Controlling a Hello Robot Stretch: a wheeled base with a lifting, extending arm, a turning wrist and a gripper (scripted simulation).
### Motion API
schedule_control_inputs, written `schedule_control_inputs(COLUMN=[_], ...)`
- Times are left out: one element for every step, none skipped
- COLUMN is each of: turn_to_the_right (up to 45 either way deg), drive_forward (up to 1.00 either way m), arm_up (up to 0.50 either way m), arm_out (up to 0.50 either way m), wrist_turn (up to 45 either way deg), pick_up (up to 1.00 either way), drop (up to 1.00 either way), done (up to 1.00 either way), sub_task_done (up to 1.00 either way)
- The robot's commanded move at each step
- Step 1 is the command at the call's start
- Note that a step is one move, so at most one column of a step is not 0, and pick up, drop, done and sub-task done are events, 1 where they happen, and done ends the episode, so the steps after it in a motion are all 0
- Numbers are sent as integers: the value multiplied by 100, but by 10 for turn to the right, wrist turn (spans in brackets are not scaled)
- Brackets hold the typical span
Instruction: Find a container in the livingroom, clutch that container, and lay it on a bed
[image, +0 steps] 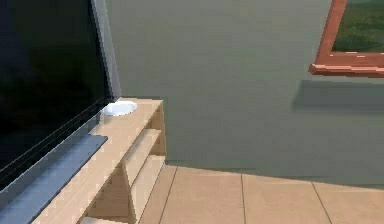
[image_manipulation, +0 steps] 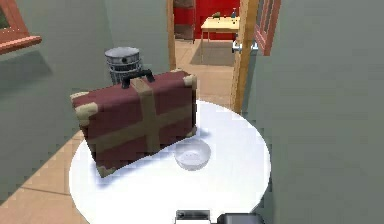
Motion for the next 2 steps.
schedule_control_inputs(turn_to_the_right=[0,0], drive_forward=[0,0], arm_up=[0,0], arm_out=[34,0], wrist_turn=[0,450], pick_up=[0,0], drop=[0,0], done=[0,0], sub_task_done=[0,0])
